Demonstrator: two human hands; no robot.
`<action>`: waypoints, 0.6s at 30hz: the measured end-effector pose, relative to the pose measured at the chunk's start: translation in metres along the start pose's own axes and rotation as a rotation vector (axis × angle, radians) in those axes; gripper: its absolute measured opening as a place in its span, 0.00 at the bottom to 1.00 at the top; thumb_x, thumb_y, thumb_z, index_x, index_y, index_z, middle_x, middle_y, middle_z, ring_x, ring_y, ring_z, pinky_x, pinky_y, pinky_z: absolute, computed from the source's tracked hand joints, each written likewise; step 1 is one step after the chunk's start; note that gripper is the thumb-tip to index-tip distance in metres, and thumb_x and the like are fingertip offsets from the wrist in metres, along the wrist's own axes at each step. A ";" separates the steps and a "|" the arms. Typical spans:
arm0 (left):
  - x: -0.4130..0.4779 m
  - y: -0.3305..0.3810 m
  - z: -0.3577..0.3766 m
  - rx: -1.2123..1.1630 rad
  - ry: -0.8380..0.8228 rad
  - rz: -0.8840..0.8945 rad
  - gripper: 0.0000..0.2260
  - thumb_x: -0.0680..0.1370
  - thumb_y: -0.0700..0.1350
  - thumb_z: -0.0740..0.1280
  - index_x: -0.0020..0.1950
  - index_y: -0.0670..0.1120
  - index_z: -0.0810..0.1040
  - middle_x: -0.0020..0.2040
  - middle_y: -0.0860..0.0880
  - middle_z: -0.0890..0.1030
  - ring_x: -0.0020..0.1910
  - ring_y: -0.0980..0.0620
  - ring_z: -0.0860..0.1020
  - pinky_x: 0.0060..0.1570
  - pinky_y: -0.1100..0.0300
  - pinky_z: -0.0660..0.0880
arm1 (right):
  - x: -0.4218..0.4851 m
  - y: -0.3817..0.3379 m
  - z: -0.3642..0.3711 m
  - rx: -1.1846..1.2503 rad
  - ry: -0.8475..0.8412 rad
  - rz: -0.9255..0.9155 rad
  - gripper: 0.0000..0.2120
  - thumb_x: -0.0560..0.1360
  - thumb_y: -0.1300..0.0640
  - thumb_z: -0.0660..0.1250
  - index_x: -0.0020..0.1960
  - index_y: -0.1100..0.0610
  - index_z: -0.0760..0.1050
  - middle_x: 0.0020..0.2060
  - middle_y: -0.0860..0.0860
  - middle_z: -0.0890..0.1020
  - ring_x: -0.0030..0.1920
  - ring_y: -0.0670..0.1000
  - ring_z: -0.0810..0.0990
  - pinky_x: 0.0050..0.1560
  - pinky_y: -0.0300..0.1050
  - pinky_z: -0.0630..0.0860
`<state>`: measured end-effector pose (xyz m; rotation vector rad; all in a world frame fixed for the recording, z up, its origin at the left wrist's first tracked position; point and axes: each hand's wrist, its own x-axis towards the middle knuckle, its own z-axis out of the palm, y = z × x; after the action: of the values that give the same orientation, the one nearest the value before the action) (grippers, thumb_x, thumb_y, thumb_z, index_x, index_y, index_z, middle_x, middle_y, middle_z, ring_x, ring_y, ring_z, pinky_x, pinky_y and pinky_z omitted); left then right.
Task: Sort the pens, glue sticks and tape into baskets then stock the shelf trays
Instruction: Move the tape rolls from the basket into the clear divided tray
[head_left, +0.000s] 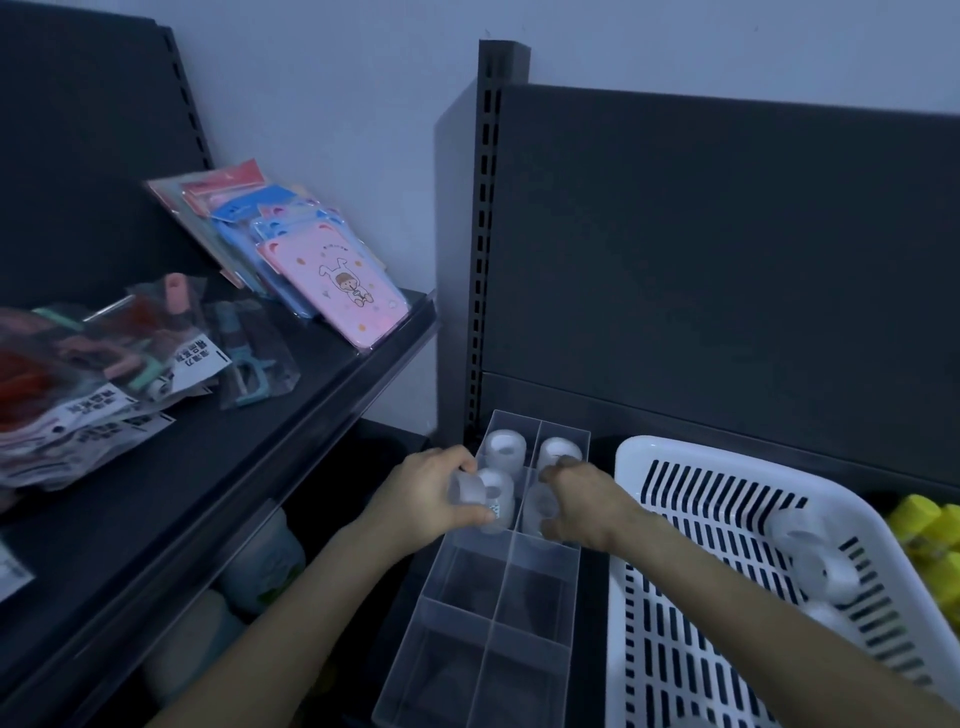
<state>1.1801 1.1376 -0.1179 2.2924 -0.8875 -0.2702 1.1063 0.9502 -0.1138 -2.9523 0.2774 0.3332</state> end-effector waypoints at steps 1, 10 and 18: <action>-0.001 -0.001 -0.001 0.008 0.003 0.009 0.17 0.64 0.59 0.73 0.46 0.53 0.73 0.44 0.54 0.76 0.43 0.54 0.75 0.44 0.56 0.73 | 0.001 0.000 0.001 -0.012 -0.004 -0.003 0.22 0.70 0.54 0.67 0.62 0.59 0.70 0.57 0.56 0.72 0.55 0.58 0.75 0.52 0.48 0.76; -0.005 0.007 -0.005 -0.124 -0.159 -0.024 0.22 0.65 0.45 0.74 0.58 0.57 0.76 0.56 0.50 0.74 0.54 0.53 0.75 0.55 0.59 0.74 | -0.002 0.003 0.003 -0.071 0.016 -0.016 0.20 0.73 0.54 0.64 0.63 0.60 0.70 0.60 0.58 0.74 0.55 0.60 0.77 0.54 0.51 0.76; -0.013 0.018 -0.003 0.208 -0.317 0.033 0.25 0.69 0.41 0.70 0.65 0.49 0.71 0.55 0.50 0.73 0.52 0.53 0.73 0.52 0.58 0.74 | -0.023 0.015 -0.013 0.051 0.177 -0.018 0.21 0.75 0.51 0.64 0.67 0.55 0.70 0.65 0.53 0.69 0.57 0.54 0.77 0.58 0.46 0.73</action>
<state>1.1627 1.1378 -0.1046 2.4638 -1.1568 -0.5619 1.0837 0.9378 -0.0982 -2.9348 0.2767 0.0618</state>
